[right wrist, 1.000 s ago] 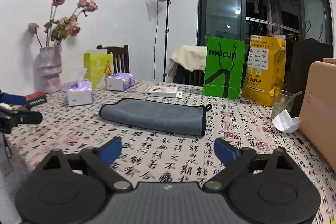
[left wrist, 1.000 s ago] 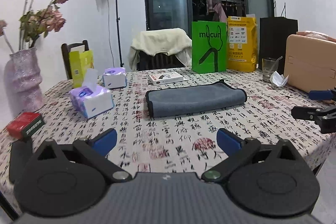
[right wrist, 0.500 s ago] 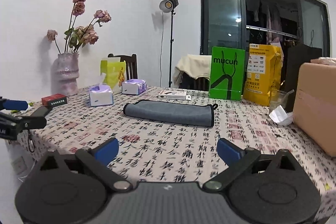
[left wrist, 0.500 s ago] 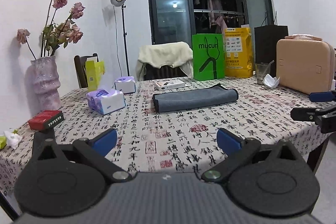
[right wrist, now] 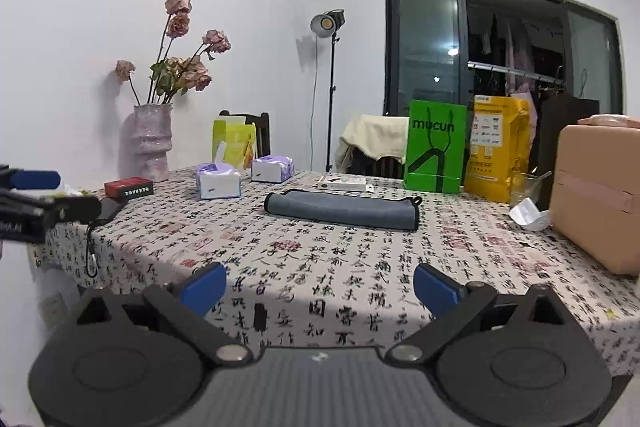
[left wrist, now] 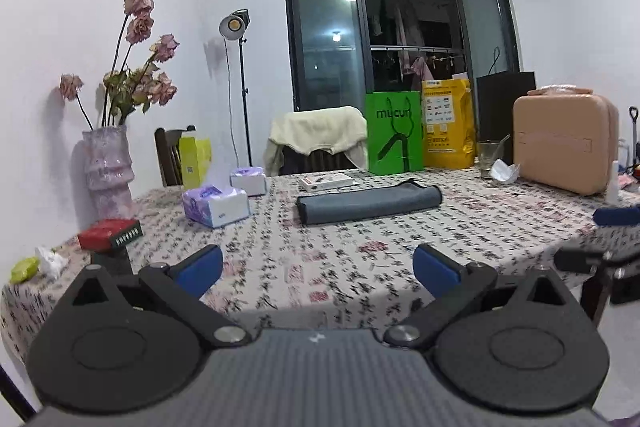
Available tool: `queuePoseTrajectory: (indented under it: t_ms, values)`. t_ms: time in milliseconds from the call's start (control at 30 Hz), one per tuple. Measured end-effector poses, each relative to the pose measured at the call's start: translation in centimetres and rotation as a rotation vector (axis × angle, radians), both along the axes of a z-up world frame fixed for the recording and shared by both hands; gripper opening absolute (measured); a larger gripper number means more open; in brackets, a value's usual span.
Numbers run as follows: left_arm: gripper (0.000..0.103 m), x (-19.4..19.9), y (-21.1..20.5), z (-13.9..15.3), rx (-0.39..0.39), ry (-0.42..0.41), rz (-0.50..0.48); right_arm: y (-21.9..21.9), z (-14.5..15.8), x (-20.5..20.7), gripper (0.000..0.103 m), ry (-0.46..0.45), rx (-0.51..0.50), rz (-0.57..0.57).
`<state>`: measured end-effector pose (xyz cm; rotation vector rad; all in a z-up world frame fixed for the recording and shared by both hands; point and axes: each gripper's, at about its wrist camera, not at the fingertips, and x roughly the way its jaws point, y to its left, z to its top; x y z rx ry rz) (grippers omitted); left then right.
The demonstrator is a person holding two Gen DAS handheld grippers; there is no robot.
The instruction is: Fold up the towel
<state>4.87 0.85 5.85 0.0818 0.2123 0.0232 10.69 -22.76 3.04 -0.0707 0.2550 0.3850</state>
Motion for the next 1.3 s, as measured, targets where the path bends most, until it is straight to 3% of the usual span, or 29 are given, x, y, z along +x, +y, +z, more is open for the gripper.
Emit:
queuePoseTrajectory:
  t_ms: [200,633,1300]
  values:
    - [0.103,-2.3,-1.9,-1.2,0.015,-0.035,-0.044,-0.2,-0.7,-2.8,0.100,0.000,-0.003,-0.009]
    - [0.103,-4.2,-0.9,-2.7,-0.123,0.023,-0.018,0.3,-1.3,-7.0,0.100,-0.009,0.066,0.029]
    - [0.103,-4.8,-2.0,-4.0,-0.082,0.090,-0.059,0.3,-2.6,-8.0,0.100,0.072,0.075,0.036]
